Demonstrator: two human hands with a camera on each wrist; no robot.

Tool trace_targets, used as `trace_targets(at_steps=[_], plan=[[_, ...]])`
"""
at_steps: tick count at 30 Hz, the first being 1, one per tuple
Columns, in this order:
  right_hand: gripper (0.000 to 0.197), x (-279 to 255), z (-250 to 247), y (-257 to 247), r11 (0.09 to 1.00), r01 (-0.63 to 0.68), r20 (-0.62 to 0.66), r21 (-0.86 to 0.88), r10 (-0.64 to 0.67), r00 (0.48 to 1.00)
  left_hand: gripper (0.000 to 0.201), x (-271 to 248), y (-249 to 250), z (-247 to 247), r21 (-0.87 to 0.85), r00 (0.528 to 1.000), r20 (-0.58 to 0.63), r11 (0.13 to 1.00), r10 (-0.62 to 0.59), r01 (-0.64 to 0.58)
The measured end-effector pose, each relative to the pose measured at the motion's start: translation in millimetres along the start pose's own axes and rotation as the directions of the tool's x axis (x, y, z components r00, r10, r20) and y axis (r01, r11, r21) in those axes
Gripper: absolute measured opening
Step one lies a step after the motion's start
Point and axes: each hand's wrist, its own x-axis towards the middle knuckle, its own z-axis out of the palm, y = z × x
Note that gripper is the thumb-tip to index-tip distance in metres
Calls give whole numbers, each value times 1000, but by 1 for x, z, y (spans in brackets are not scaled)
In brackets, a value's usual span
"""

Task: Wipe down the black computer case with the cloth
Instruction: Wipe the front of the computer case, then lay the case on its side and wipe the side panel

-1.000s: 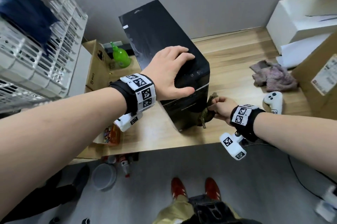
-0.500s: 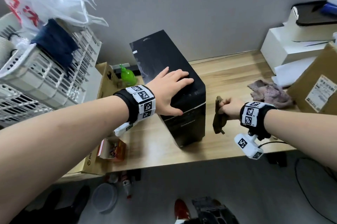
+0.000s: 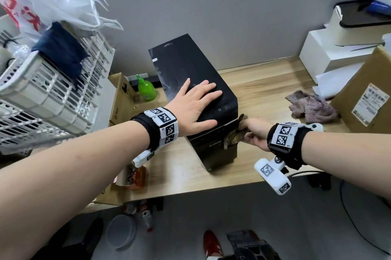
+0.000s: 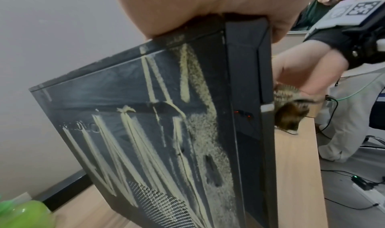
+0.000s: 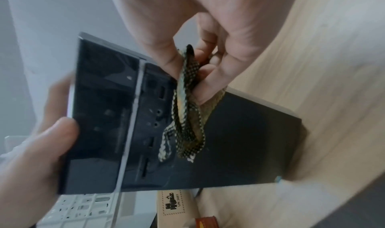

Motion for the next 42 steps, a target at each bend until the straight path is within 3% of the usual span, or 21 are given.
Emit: trace_targets(at_steps=[2, 4, 6, 9, 12, 14, 18, 19, 21, 25, 27, 34, 38, 42], plan=[[18, -7, -1, -20, 991, 95, -5, -92, -96, 995, 76, -4, -6, -4, -26, 998, -48, 999, -34, 33], [22, -14, -1, -44, 971, 201, -15, -129, -204, 979, 76, -11, -19, -10, -69, 979, -128, 986, -160, 152], [24, -20, 2, -69, 938, 295, -33, -185, -305, 952, 76, -22, -39, -18, -88, 931, -164, 945, -326, 315], [20, -33, 15, -107, 821, 453, -31, -348, -493, 869, 71, -41, -68, -25, -159, 834, -68, 831, -547, 532], [15, -55, 35, -124, 615, 571, 55, -545, -653, 755, 59, -51, -87, -29, -245, 680, 63, 649, -730, 720], [15, -69, 50, -117, 451, 616, 188, -646, -688, 701, 56, -53, -95, -29, -279, 625, 112, 580, -772, 766], [16, -85, 77, -84, 75, 616, 484, -784, -547, 683, 56, -42, -105, -31, -305, 624, 119, 569, -773, 764], [16, -87, 83, -79, -13, 601, 515, -799, -531, 673, 55, -35, -108, -33, -315, 624, 113, 568, -773, 761], [22, -91, 90, -73, -93, 564, 516, -820, -545, 661, 55, -20, -118, -38, -342, 612, 116, 547, -782, 764], [60, -96, 106, -61, -180, 417, 439, -891, -579, 687, 55, 9, -143, -40, -391, 570, 140, 484, -810, 783], [69, -96, 114, -53, -201, 342, 391, -918, -605, 693, 52, 21, -154, -38, -412, 569, 141, 475, -810, 778], [63, -87, 120, -44, -121, 290, 292, -949, -683, 670, 49, 49, -183, -31, -411, 549, 147, 454, -823, 790], [57, -85, 118, -44, -85, 293, 267, -952, -697, 666, 50, 62, -193, -25, -422, 576, 138, 478, -806, 770], [57, -86, 109, -48, -43, 317, 252, -947, -714, 654, 66, 78, -204, -17, -470, 586, 162, 460, -794, 753]])
